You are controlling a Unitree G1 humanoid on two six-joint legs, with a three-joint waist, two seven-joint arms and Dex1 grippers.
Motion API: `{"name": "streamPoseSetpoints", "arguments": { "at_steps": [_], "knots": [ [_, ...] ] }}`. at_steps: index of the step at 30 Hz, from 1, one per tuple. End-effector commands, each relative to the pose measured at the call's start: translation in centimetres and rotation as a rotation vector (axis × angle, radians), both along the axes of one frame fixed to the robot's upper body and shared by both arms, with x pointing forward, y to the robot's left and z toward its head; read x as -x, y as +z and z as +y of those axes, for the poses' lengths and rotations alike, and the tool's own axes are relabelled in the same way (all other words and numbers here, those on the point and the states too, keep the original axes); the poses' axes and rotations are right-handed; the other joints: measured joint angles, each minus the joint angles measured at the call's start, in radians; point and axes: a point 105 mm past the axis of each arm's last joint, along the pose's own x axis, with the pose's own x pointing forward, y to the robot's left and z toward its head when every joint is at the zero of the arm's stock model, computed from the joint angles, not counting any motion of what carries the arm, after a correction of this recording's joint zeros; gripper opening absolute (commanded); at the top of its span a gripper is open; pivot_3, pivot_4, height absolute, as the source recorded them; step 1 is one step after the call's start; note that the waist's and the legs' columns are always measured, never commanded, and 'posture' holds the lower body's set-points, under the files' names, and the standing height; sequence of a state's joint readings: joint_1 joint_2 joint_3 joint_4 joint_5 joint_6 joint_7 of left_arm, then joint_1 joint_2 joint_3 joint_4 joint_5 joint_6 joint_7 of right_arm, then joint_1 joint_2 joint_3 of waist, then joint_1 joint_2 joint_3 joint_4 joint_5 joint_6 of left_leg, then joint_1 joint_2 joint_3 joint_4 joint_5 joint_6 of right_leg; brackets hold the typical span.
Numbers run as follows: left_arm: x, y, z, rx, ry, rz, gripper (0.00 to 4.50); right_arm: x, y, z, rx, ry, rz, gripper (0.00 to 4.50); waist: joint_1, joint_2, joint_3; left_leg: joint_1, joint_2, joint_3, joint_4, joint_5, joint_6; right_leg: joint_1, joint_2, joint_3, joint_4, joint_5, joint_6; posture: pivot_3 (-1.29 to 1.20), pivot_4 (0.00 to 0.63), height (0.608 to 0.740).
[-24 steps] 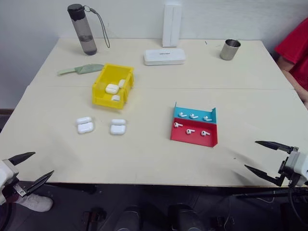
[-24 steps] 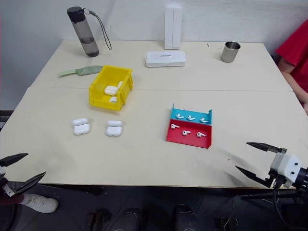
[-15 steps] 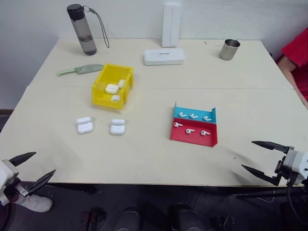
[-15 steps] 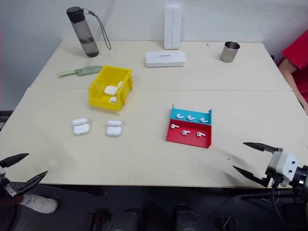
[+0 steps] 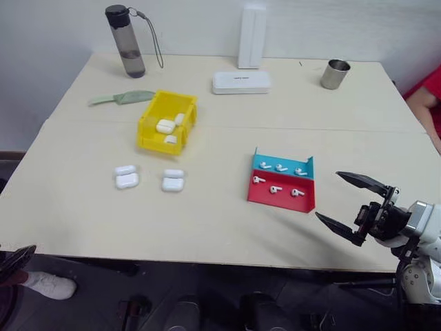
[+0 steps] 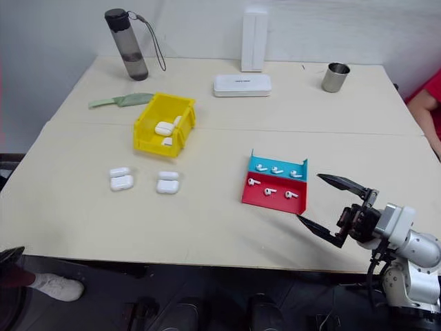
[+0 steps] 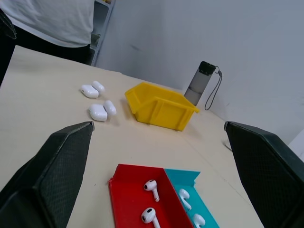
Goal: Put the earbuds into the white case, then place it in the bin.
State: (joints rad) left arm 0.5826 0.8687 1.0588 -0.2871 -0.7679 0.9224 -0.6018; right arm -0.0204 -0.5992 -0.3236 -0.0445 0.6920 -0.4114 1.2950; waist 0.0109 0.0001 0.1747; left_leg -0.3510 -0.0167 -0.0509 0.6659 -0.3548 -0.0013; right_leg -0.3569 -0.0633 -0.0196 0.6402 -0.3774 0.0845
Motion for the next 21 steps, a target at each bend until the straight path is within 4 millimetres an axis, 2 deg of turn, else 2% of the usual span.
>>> {"name": "streamPoseSetpoints", "arguments": {
  "at_steps": [1, 6, 10, 14, 21],
  "knots": [
    [-1.8, 1.1, -1.3, 0.025, 0.038, 0.095, 4.49, 0.0, 0.4, -0.1, -0.005, 0.004, -0.033, 4.5, 0.002, 0.001, 0.0, 0.0, 0.0, 0.0, 0.0, 0.0, 0.0, 0.0, 0.0, 0.0, 0.0, 0.0, 0.0, 0.0, 0.15, 0.74],
    [-6.5, 1.6, -4.4, 0.07, 0.046, 0.166, 4.49, -0.7, 0.8, 0.1, -0.012, 0.021, -0.042, 4.5, -0.005, 0.002, 0.0, 0.0, 0.0, -0.001, 0.0, 0.001, -0.002, -0.002, 0.001, 0.001, 0.005, 0.0, 0.0, 0.0, 0.15, 0.74],
    [-11.0, 1.2, -8.6, 0.078, -0.03, 0.113, 4.49, -0.8, 0.6, 0.2, -0.008, 0.033, -0.034, 4.5, -0.014, 0.002, -0.001, 0.0, -0.001, -0.001, 0.0, 0.001, -0.003, -0.004, 0.002, 0.001, 0.012, 0.001, 0.002, 0.0, 0.15, 0.74],
    [-13.1, -0.1, -9.5, 0.044, 0.023, 0.156, 4.49, -0.7, 0.4, 0.4, -0.008, 0.035, -0.026, 4.5, -0.024, 0.001, 0.0, -0.004, -0.001, 0.001, 0.003, 0.001, -0.004, -0.012, 0.002, 0.002, 0.019, 0.001, 0.002, 0.0, 0.15, 0.74],
    [-15.7, 0.3, -11.7, 0.076, 0.079, 0.1, 4.49, -0.4, 0.1, 0.3, -0.006, 0.024, -0.008, 4.5, -0.013, 0.0, 0.0, -0.005, -0.001, 0.001, 0.008, 0.001, -0.005, -0.014, 0.002, 0.003, 0.02, 0.001, 0.002, 0.0, 0.15, 0.74]
  ]
}}
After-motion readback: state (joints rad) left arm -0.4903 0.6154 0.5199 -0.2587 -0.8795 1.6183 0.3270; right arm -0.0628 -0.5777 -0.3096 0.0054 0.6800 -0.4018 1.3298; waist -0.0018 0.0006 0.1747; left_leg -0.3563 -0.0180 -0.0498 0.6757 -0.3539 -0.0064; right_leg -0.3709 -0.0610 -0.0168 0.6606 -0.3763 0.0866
